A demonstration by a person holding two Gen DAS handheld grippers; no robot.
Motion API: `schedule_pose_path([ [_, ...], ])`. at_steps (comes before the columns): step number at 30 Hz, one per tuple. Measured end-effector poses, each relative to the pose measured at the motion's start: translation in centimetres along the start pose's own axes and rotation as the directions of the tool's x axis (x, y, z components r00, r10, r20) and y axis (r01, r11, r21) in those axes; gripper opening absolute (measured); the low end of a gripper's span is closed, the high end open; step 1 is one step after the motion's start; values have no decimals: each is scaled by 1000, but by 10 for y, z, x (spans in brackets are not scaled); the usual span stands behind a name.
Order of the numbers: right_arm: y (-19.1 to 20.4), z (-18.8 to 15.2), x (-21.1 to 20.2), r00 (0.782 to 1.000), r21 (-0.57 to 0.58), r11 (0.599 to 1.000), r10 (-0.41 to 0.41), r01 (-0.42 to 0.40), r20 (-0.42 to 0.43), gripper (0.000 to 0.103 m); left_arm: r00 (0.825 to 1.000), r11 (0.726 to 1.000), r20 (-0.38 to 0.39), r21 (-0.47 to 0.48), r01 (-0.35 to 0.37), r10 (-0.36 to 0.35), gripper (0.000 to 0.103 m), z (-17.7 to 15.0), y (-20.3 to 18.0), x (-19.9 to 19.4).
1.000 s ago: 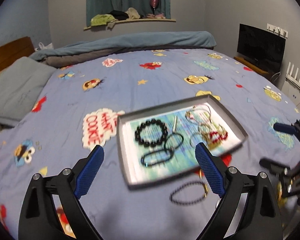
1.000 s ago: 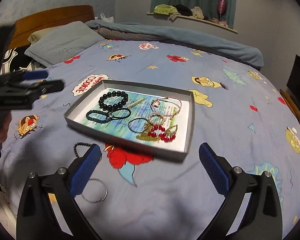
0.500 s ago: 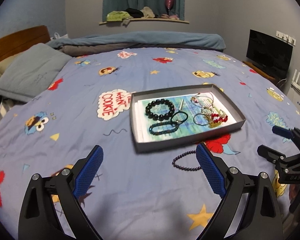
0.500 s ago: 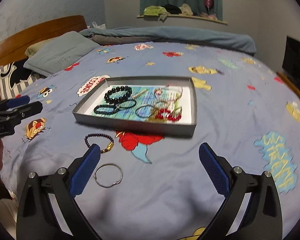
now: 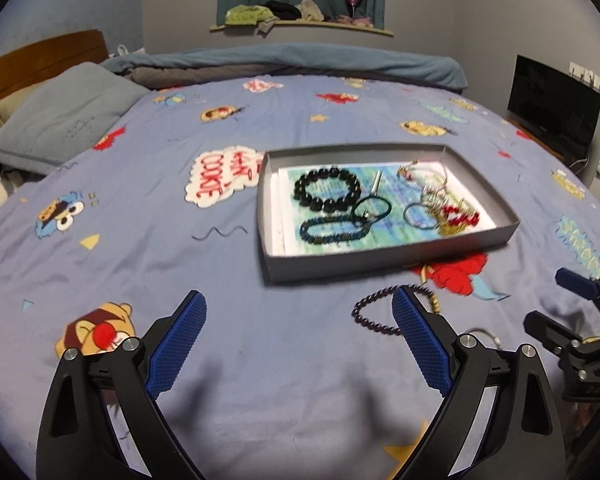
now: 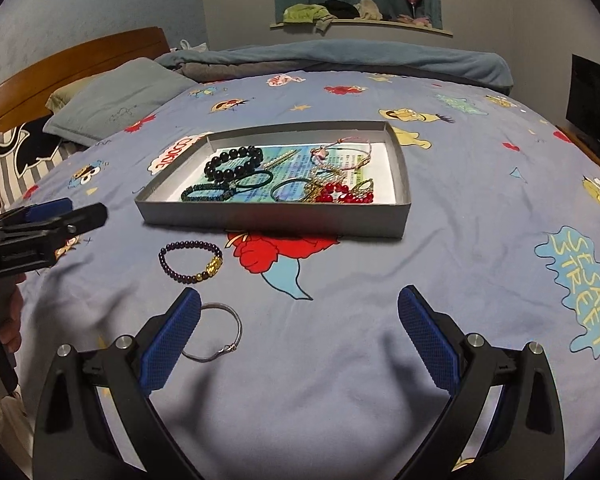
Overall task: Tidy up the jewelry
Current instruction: 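Lift both tools out of the tray back toward the loose jewelry, then grasp the dark red bead bracelet with the left tool while the right tool grasps the silver bangle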
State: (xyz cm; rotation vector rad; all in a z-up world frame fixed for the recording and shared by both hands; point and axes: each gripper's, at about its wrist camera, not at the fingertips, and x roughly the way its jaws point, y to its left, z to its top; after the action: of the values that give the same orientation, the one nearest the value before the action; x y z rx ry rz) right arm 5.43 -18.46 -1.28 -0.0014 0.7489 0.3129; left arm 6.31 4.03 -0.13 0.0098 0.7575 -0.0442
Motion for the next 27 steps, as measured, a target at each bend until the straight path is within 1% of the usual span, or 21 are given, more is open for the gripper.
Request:
schedule_pose_path([
  [5, 7, -7, 8, 1000, -41, 999, 13, -13, 5, 97, 1000, 1000, -10, 16, -9, 9, 94, -6, -1, 14],
  [12, 23, -16, 15, 1000, -129, 991, 26, -25, 6, 97, 1000, 999, -29, 50, 12, -11, 94, -13, -7, 29],
  [18, 33, -19, 16, 998, -176, 982, 65, -65, -3, 97, 995, 993, -67, 90, 78, -72, 93, -16, -22, 46],
  [22, 38, -22, 19, 997, -197, 977, 80, -83, -24, 97, 995, 989, -65, 122, 86, -78, 93, -15, -32, 50],
  [27, 40, -25, 20, 996, -203, 975, 85, -89, -30, 97, 989, 988, -89, 98, 123, -114, 91, -12, -30, 59],
])
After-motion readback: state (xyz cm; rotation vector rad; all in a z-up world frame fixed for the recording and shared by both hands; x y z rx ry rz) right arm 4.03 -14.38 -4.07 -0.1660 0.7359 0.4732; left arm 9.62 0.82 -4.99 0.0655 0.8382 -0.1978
